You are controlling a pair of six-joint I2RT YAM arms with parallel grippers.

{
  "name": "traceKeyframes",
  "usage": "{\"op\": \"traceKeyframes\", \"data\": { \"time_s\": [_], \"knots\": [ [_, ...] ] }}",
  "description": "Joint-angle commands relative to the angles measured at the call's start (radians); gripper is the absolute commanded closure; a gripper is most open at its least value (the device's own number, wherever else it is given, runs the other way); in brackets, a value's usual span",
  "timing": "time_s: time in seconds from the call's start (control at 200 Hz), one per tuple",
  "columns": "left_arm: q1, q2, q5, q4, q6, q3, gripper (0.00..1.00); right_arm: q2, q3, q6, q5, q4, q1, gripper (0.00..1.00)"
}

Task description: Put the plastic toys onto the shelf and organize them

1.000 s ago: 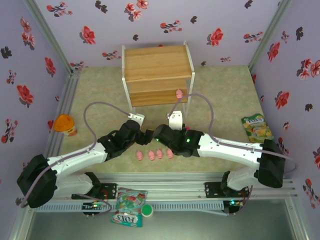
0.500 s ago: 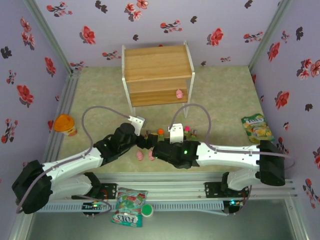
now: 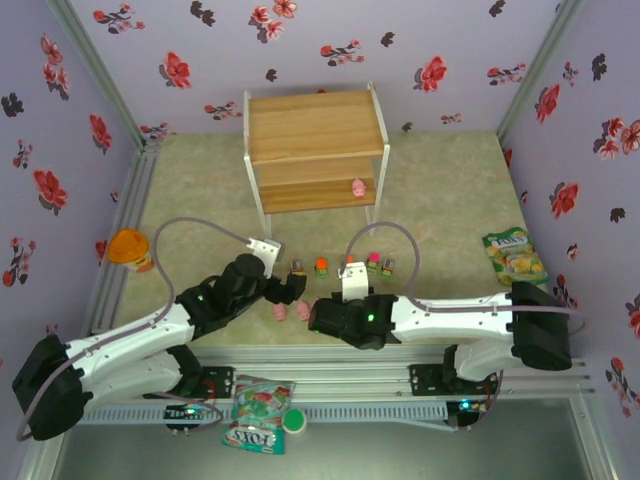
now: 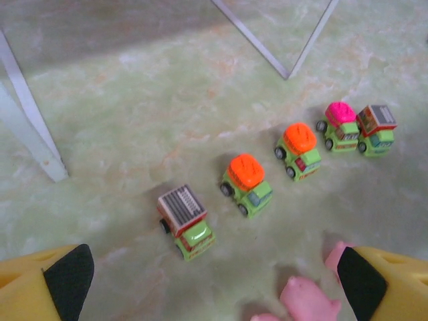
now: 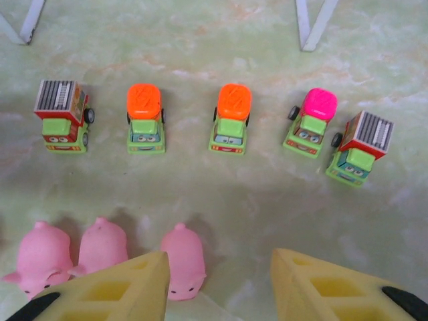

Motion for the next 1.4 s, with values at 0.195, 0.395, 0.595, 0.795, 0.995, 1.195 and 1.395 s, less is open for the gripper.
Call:
{"op": "traceKeyframes", "data": {
  "time_s": [0.195, 0.395, 0.595, 0.795, 0.995, 1.195, 1.395],
  "knots": [
    [-0.013, 0.07, -0.097, -0.069, 0.003, 0.007, 0.03, 0.048, -0.052, 0.015, -0.069, 0.136, 0.02, 0.57],
    [-0.013, 0.108, -0.105, -0.051, 0.01, 0.012, 0.04, 0.082, -0.101, 0.011, -0.099, 0.214, 0.02, 0.57],
    [-0.013, 0.11, -0.124, -0.076, 0.025, 0.031, 0.04, 0.104, -0.13, -0.004, -0.122, 0.279, 0.013, 0.57],
    [-0.012, 0.101, -0.148, -0.027, 0.027, 0.006, 0.04, 0.125, -0.139, -0.006, -0.137, 0.282, -0.027, 0.57],
    [-0.012, 0.155, -0.136, -0.037, 0.023, 0.031, 0.04, 0.134, -0.142, -0.016, -0.138, 0.3, -0.047, 0.56],
    [-0.012, 0.129, -0.137, -0.035, 0.025, 0.023, 0.04, 0.176, -0.112, -0.033, -0.151, 0.303, -0.058, 0.53],
    [-0.012, 0.134, -0.136, -0.032, 0.023, 0.023, 0.04, 0.182, -0.125, -0.049, -0.155, 0.31, -0.075, 0.54]
  ]
}}
